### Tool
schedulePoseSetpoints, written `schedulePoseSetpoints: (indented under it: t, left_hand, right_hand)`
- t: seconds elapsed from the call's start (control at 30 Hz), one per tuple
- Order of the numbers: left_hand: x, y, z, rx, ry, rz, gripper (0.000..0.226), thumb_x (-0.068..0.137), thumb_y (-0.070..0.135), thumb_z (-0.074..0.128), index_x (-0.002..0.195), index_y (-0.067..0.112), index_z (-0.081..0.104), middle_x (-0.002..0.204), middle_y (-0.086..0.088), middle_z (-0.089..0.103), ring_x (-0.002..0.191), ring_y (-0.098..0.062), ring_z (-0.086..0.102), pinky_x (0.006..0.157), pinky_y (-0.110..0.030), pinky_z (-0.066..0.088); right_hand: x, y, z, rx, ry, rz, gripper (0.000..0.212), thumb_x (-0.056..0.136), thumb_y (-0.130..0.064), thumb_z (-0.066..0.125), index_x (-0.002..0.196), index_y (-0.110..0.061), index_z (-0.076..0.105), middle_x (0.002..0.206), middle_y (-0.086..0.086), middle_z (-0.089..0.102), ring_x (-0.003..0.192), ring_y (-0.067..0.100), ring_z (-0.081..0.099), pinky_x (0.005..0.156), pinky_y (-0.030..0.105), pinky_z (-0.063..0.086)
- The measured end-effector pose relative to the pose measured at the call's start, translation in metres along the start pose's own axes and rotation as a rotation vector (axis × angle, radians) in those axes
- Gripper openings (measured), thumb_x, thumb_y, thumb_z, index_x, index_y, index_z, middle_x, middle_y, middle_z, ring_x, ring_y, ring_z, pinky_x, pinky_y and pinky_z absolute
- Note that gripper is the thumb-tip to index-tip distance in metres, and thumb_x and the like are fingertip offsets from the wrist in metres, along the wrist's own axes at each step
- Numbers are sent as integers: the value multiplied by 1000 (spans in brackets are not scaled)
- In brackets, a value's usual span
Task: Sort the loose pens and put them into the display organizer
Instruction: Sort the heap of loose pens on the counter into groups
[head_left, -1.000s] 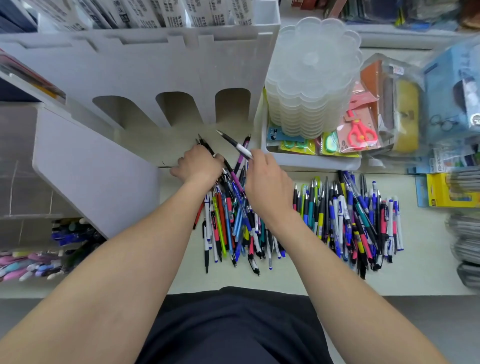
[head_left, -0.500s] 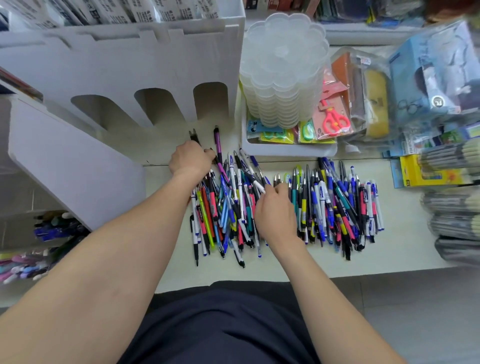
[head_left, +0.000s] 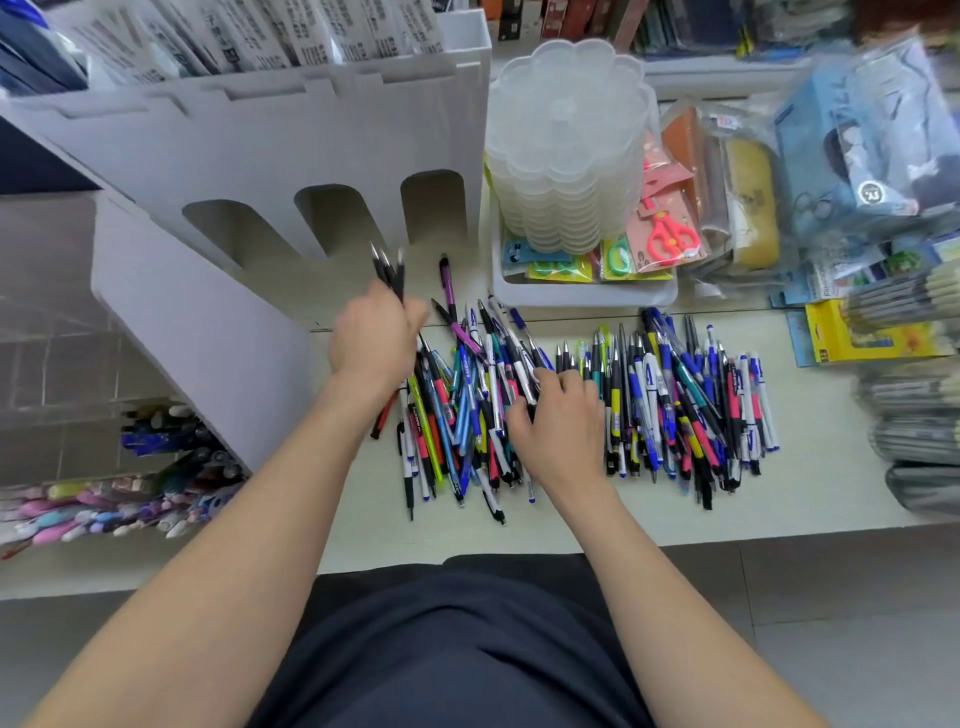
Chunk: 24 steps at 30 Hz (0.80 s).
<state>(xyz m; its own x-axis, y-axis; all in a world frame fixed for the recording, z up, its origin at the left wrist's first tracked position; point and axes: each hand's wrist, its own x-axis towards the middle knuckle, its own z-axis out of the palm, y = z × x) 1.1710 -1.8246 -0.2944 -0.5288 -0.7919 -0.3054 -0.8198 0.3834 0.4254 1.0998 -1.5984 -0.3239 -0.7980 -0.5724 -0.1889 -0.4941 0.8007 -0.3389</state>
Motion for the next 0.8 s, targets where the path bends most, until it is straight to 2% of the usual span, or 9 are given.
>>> schedulePoseSetpoints:
  t: [0.1, 0.17, 0.2, 0.27, 0.4, 0.53, 0.63, 0.8]
  left_hand:
    - [-28, -18, 19, 207, -313, 56, 30, 87, -5, 48, 68, 14, 35, 68, -10, 43, 59, -32, 44, 48, -33, 30]
    - [-43, -26, 32, 231, -392, 47, 35, 98, 0, 51, 69, 15, 39, 72, -7, 44, 57, -24, 42, 48, -34, 32]
    - [-48, -29, 36, 201, -371, 20, 30, 104, 11, 51, 75, 13, 45, 76, -8, 50, 59, -23, 46, 51, -35, 34]
    - [-53, -33, 40, 138, -288, -26, 33, 110, 34, 47, 89, 8, 51, 89, -13, 61, 74, -30, 56, 63, -37, 39]
    - [-56, -44, 39, 206, -160, -33, 48, 107, 51, 51, 111, 4, 58, 112, -19, 66, 105, -42, 63, 74, -42, 45]
    - [-57, -60, 43, 247, -28, -17, 52, 104, 52, 56, 128, 5, 54, 129, -20, 51, 116, -40, 47, 94, -49, 46]
    - [-58, -68, 48, 225, -75, -22, 49, 109, 48, 48, 138, 9, 46, 141, -20, 41, 121, -44, 43, 99, -54, 43]
    - [-59, -68, 53, 146, -102, -48, 48, 111, 45, 42, 146, 11, 36, 139, -21, 41, 120, -44, 45, 94, -55, 44]
  right_hand:
    - [1, -12, 5, 36, 157, -49, 39, 93, -27, 60, 128, -11, 63, 112, 9, 56, 101, 26, 47, 83, 39, 44]
    - [7, -24, 9, 38, 188, -132, 36, 93, -22, 60, 127, -11, 63, 109, 8, 55, 99, 24, 47, 81, 37, 45]
    - [12, -30, 13, 30, 185, -179, 34, 93, -21, 59, 126, -10, 64, 108, 8, 56, 98, 25, 48, 81, 37, 46]
    - [25, -43, 20, -2, 173, -260, 28, 95, -19, 58, 119, -7, 65, 106, 10, 59, 97, 27, 53, 83, 39, 49]
    - [62, -76, 26, -122, 129, -357, 20, 93, -7, 65, 112, -4, 67, 105, 13, 67, 97, 29, 63, 85, 40, 53]
    - [89, -101, 31, -306, -37, -388, 31, 98, -3, 56, 129, -2, 58, 124, 17, 61, 112, 32, 63, 93, 40, 51]
    - [99, -109, 38, -419, -80, -332, 30, 101, -2, 55, 130, -2, 60, 128, 19, 61, 114, 34, 64, 91, 41, 54]
    - [113, -112, 40, -396, -106, -208, 33, 101, 6, 54, 130, -5, 65, 123, 18, 65, 109, 34, 70, 83, 43, 59]
